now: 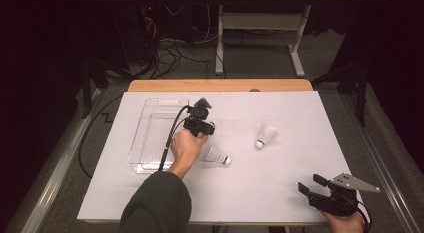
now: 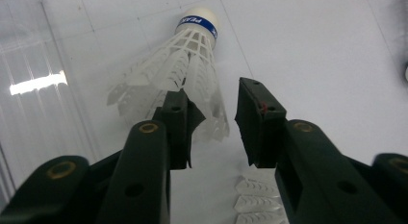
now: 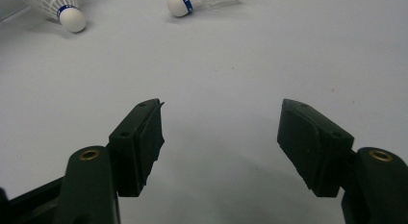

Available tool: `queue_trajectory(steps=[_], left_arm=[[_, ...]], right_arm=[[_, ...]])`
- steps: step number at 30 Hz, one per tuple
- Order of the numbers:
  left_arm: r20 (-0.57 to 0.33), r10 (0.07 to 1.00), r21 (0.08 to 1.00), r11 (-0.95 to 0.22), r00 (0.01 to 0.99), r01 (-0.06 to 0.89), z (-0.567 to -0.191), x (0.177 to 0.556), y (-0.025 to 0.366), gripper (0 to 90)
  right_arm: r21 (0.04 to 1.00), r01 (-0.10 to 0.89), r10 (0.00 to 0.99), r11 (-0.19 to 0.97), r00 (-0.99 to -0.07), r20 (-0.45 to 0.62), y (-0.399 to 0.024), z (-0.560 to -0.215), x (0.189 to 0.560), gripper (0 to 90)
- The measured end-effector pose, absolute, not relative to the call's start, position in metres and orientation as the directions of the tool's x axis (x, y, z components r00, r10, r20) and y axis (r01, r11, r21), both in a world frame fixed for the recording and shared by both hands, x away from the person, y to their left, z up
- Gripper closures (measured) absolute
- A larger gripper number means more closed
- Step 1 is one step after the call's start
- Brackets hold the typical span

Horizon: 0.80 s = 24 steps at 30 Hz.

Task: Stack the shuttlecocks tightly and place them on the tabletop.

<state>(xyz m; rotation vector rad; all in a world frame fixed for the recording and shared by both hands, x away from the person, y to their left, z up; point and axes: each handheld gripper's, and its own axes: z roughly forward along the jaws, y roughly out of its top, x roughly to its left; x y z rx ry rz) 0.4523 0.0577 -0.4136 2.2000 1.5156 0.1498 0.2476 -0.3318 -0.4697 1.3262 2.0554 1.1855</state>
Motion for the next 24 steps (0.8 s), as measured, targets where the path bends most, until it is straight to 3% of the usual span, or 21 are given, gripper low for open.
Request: queue_trajectory(steps=[12,24], left_arm=[[-0.156,0.886,0.461,-0.326,0.437,0.825,-0.4122,0.4515,0.0606,83.9],[-0.123,0.869,0.491,-0.367,0.48,0.79,-0.4039,0.4488,0.0589,89.1]], right_arm=[[0.831,0.526,0.884,0.182,-0.457,0.095,-0.3318,-0.4698,0.2473,33.2],[0.831,0.525,0.883,0.183,-0.459,0.095,-0.3319,-0.4697,0.247,33.2]])
